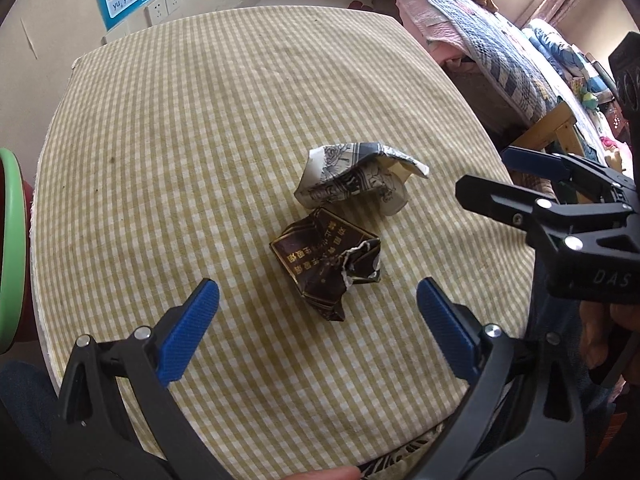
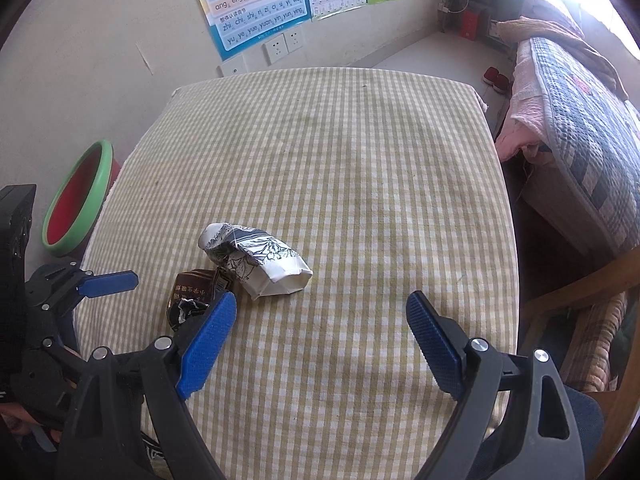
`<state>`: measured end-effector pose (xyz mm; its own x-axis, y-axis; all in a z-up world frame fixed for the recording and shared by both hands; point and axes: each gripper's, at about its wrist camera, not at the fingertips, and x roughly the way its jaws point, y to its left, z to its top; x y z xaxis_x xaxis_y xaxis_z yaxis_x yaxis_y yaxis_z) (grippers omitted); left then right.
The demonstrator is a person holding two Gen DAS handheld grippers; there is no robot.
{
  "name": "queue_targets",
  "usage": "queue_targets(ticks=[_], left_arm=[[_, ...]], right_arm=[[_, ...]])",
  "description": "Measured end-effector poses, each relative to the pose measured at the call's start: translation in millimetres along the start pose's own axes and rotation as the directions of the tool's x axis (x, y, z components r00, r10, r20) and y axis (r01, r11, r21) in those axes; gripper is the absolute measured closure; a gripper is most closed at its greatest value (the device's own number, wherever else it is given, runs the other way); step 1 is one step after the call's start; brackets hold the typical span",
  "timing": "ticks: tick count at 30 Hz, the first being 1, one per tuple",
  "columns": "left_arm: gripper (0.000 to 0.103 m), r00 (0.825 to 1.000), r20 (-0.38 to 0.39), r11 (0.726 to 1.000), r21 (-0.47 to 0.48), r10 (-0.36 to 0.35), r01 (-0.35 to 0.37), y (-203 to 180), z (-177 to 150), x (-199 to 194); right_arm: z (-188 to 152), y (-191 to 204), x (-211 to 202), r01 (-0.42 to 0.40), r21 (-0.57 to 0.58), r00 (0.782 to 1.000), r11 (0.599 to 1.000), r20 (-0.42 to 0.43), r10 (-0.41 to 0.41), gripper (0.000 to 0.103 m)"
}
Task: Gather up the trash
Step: 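Grasp the brown wrapper with the left tool, then lower the right tool and grasp the silver-white wrapper while the left tool holds the brown wrapper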
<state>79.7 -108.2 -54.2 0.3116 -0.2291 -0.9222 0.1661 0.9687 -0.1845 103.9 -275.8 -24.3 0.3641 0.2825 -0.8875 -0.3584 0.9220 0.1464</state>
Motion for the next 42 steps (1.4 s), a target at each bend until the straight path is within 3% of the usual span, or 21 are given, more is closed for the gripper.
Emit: queue_targets(ticks=[7, 10, 20, 42], left_arm=[[0.024, 1.000, -0.028, 1.000, -0.011, 0.002, -0.002, 1.2, 7.2, 18.5], [0.048, 0.999, -0.045, 1.000, -0.017, -0.013, 0.012, 1.8, 8.1, 23.4], [0.050, 0.999, -0.008, 0.997, -0.075, -0.034, 0.034, 17.6, 4.4, 5.8], [0.050, 0.997, 0.066, 0.987, -0.160, 0.039, -0.028, 66.5, -5.1, -38.0]], right_arm=[[-1.0, -0.4, 3.5, -0.008, 0.004, 1.000, 1.000, -0.012, 0.008, 0.019], [-0.6, -0.9, 4.6, -0.009, 0.005, 1.000, 1.000, -0.015, 0.009, 0.019], [2.8, 11.5, 11.8, -0.022, -0.018, 0.999, 1.000, -0.025, 0.021, 0.019], [12.2, 55.7, 53.7, -0.008, -0.148, 0.999, 0.989, -0.045, 0.001, 0.019]])
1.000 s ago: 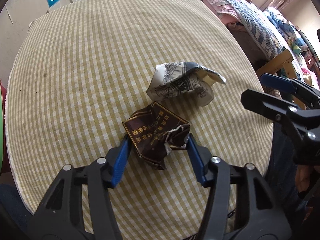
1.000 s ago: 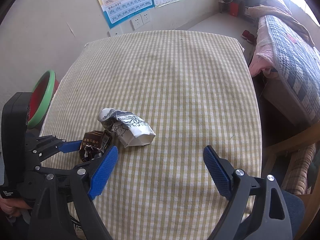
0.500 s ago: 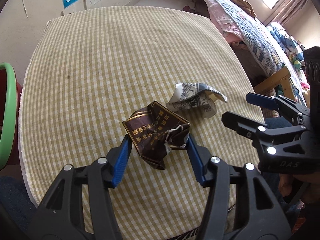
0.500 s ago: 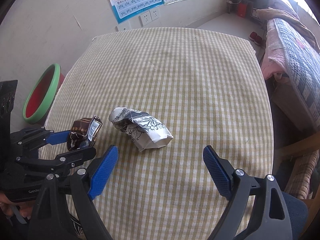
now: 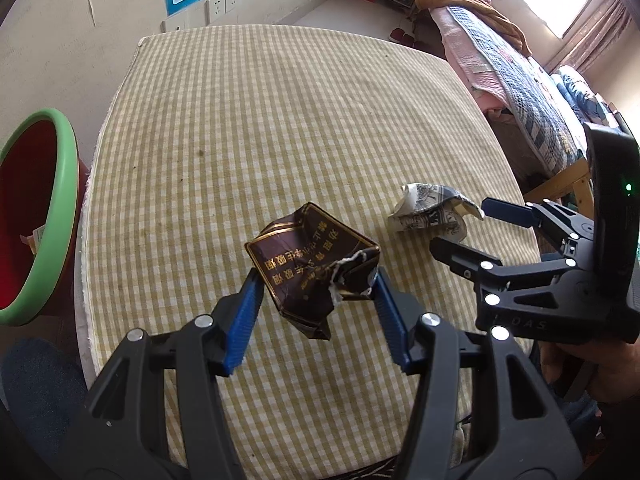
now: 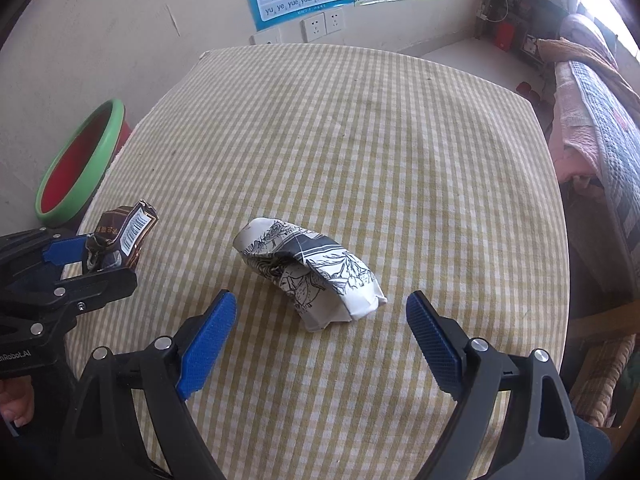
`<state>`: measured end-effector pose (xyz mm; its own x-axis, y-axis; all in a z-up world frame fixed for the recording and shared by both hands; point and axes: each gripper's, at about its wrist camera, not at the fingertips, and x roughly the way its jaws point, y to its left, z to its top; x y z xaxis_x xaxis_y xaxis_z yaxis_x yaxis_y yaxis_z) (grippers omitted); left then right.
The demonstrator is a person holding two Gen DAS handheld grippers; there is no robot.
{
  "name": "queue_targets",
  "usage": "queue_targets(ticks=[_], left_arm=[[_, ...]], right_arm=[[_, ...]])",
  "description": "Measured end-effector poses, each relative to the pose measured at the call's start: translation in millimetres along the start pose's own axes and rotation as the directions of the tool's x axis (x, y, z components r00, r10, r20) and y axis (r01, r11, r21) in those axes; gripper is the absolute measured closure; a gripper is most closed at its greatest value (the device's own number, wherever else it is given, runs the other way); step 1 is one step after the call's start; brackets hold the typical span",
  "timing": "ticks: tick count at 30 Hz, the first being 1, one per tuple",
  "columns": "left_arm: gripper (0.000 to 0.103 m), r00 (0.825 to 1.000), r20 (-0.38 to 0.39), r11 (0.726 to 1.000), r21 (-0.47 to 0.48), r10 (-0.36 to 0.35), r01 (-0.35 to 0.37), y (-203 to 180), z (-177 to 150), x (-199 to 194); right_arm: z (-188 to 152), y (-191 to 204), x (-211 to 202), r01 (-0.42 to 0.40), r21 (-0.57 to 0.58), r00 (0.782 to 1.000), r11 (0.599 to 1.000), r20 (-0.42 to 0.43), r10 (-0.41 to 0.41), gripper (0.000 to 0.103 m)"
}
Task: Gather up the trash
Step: 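Lower the right tool and grasp the silver-white wrapper while the left tool holds the brown wrapper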
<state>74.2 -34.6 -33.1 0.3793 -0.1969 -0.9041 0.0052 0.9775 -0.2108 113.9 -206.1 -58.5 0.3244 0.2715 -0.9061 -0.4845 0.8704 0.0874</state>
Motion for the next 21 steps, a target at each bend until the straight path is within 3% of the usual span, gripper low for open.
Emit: queue_targets(ticks=[10, 15, 19, 21], left_arm=[[0.050, 1.000, 0.010, 0.999, -0.041, 0.001, -0.001, 18.5, -4.2, -7.6], [0.050, 1.000, 0.019, 0.998, -0.058, -0.006, 0.007, 26.2, -5.2, -10.7], [0.050, 1.000, 0.024, 0.998, -0.064, -0.014, 0.015, 29.0, -5.8, -10.9], [0.050, 0.999, 0.026, 0.998, -0.064, -0.020, 0.022, 29.1, -6.0, -10.9]], right_arm=[[12.2, 13.0, 24.8, 0.041, -0.071, 0.998, 0.997, -0.041, -0.044, 0.021], [14.8, 16.6, 28.8, 0.048, -0.076, 0.998, 0.996, -0.047, -0.052, 0.034], [16.0, 14.8, 26.2, 0.022, -0.047, 0.998, 0.999, -0.064, -0.025, 0.059], [16.9, 13.6, 24.4, 0.012, -0.028, 0.998, 1.000, -0.064, -0.014, 0.059]])
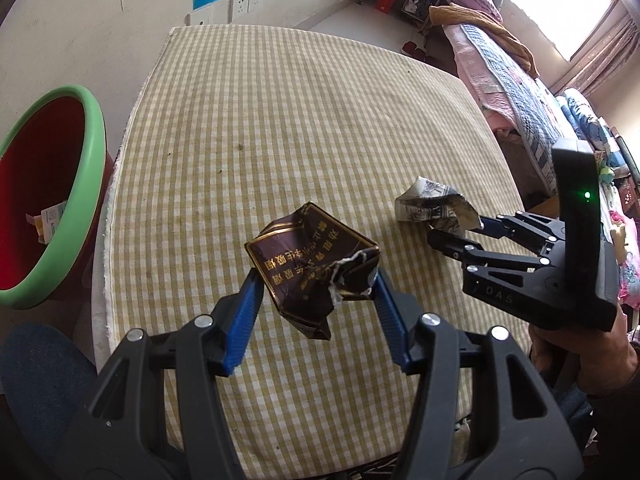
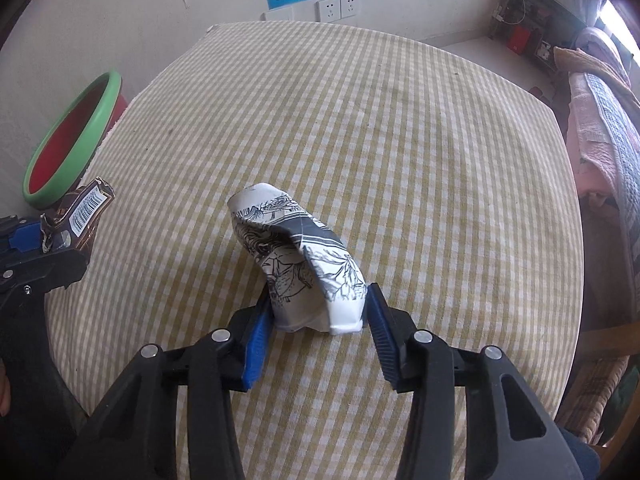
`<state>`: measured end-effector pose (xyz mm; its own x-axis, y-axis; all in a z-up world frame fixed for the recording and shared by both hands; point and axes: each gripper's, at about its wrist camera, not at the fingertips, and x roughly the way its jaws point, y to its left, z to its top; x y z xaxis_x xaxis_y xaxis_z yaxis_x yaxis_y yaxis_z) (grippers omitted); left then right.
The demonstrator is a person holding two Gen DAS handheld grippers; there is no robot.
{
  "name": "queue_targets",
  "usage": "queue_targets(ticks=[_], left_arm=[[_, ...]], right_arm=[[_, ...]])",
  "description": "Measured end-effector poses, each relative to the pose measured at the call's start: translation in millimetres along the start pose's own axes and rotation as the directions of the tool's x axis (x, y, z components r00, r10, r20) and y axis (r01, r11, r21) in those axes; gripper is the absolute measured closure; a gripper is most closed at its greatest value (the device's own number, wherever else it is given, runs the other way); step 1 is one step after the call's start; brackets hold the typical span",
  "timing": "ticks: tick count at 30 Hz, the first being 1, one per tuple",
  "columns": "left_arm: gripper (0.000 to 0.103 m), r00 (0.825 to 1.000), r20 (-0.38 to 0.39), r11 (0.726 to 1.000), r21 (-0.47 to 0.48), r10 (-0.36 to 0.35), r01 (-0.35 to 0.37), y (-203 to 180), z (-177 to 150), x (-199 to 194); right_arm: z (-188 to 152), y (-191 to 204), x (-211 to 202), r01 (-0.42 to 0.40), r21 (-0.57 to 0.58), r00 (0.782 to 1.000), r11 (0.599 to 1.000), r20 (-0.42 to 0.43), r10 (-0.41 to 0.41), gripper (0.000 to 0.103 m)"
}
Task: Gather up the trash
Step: 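Lower the right tool and grasp the silver-white wrapper while the left tool holds the brown wrapper, then carry the brown and silver-white wrappers over the red bin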
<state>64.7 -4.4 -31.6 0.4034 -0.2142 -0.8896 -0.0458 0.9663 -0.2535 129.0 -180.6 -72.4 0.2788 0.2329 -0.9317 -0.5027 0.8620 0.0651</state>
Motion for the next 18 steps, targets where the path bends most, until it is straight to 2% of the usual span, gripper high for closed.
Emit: queue_targets(ticks=[13, 18], left_arm=[[0.050, 1.000, 0.019, 1.000, 0.007, -0.025, 0.025, -1.5, -0.3, -4.2], [0.050, 0.999, 0.024, 0.999, 0.010, -0.030, 0.030, 0.2, -1.0, -6.5]], right_arm=[[1.9, 9.6, -36.5, -0.022, 0.048, 0.999, 0.999, 0.049, 0.020, 0.060], [-2.3, 12.2, -39.0, -0.023, 0.067, 0.999, 0.997, 0.046, 0.020, 0.061]])
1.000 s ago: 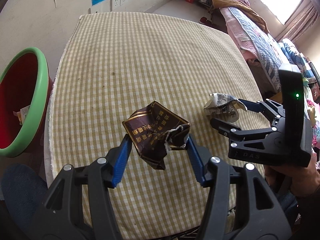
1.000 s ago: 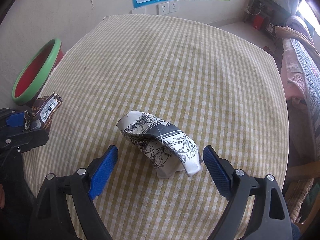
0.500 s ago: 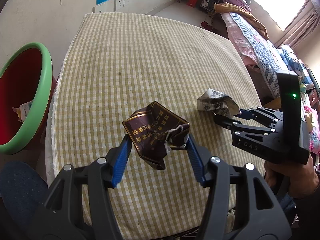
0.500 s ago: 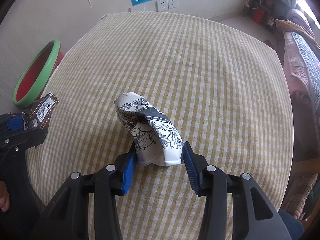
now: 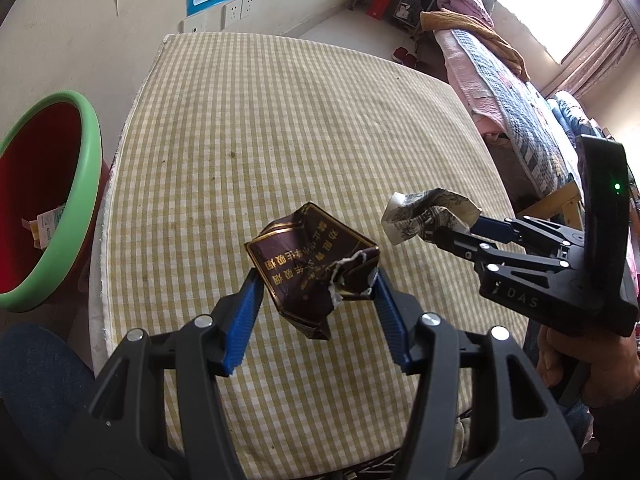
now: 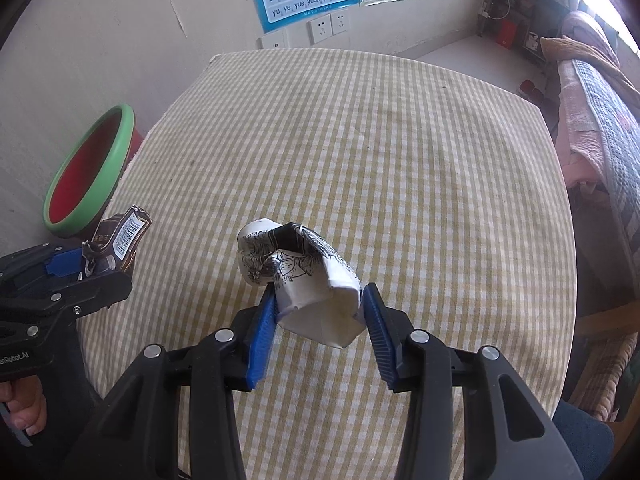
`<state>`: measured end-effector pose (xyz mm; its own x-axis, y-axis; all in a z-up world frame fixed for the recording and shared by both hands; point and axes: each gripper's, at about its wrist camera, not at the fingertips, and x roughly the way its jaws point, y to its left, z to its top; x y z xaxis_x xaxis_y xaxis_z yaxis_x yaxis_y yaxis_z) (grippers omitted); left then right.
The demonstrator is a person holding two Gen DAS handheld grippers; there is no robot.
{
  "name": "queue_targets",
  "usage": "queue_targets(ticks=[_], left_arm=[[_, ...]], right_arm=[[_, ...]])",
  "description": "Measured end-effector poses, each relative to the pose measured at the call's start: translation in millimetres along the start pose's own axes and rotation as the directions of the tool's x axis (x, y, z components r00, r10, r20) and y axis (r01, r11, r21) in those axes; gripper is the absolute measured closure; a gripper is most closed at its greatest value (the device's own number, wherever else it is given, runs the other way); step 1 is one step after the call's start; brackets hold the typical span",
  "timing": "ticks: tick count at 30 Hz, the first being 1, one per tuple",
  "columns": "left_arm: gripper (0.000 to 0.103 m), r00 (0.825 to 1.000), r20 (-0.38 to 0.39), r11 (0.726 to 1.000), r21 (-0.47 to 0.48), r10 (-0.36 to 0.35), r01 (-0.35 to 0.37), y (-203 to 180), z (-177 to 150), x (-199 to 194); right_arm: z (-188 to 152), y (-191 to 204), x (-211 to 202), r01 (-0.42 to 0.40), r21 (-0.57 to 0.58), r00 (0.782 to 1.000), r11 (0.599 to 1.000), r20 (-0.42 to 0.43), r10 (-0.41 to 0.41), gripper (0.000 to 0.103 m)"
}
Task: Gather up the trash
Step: 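Carry the brown and silver-white wrappers over the red bin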
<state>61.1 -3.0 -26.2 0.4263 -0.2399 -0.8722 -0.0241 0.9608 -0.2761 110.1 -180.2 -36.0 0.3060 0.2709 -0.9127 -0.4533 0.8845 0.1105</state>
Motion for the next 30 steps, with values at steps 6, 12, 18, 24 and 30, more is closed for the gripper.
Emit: queue_targets(ticks=[6, 12, 18, 24, 30], left_arm=[[0.050, 1.000, 0.015, 1.000, -0.008, 0.000, 0.000, 6.4, -0.5, -6.9], [0.050, 0.999, 0.033, 1.000, -0.026, -0.004, 0.005, 13.9, 0.3, -12.4], [0.050, 0.999, 0.054, 0.999, -0.039, -0.001, 0.003, 20.1, 1.1, -18.2], [0.050, 0.996, 0.080, 0.998, -0.059, 0.027, -0.022, 36.0, 1.7, -30.0], [0.050, 0.992, 0.106, 0.994, -0.091, 0.067, -0.058, 59.3, 3.5, -46.4]], right_arm=[[-0.1, 7.6, -4.7, -0.002, 0.005, 1.000, 1.000, 0.009, 0.002, 0.062], [6.2, 17.0, -14.3, 0.010, -0.008, 0.999, 1.000, 0.033, -0.010, 0.062], [15.1, 29.7, -22.4, 0.012, -0.029, 0.998, 1.000, 0.058, -0.010, 0.062], [24.1, 46.2, -24.7, 0.008, -0.053, 0.997, 0.999, 0.074, -0.004, 0.062], [39.6, 71.2, -23.3, -0.021, -0.087, 0.995, 0.996, 0.093, 0.029, 0.062]])
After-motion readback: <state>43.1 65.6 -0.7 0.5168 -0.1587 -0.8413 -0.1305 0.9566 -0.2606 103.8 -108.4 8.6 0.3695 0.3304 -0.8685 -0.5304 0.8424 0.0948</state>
